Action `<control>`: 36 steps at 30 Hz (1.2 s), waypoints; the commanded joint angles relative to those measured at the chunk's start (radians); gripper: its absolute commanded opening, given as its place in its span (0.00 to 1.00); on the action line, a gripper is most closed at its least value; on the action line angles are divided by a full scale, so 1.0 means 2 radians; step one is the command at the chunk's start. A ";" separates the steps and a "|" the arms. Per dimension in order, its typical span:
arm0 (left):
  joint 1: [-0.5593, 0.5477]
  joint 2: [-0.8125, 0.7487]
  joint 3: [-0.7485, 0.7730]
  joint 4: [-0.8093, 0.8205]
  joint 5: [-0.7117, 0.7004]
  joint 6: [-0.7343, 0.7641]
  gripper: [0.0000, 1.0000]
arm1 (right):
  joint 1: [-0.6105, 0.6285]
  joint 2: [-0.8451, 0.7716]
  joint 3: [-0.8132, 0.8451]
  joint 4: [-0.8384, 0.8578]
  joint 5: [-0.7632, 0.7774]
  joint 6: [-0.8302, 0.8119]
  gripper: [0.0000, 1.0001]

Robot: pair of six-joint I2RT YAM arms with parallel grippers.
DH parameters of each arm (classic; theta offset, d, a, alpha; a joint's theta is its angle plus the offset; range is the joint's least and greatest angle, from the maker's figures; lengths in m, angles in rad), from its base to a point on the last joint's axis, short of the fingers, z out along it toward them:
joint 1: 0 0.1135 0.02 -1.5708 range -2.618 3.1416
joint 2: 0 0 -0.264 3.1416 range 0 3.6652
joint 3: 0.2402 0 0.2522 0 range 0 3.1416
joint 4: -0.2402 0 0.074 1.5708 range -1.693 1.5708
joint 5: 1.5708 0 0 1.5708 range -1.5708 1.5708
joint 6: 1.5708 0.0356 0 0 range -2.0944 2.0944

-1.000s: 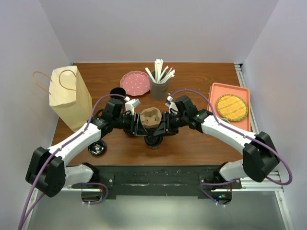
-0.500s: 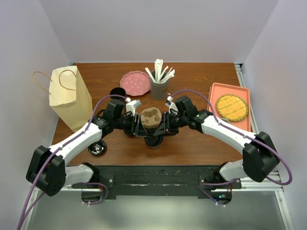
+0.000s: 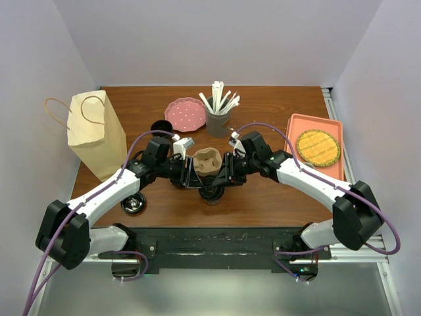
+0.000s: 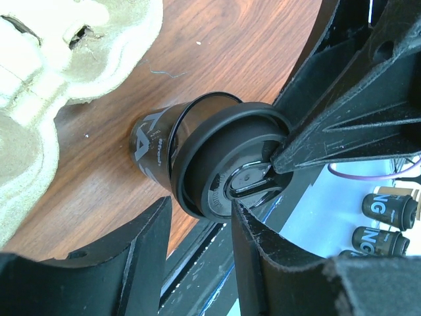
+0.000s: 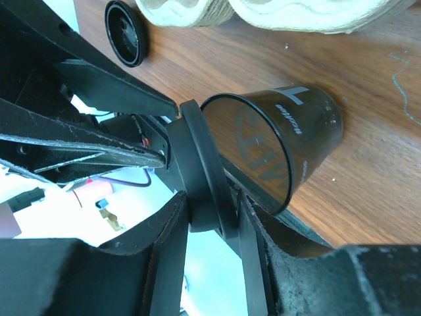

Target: Pack the takeout coffee

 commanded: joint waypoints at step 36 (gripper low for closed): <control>-0.008 0.014 0.019 0.002 -0.039 -0.003 0.50 | -0.005 -0.027 0.055 -0.106 0.088 -0.024 0.53</control>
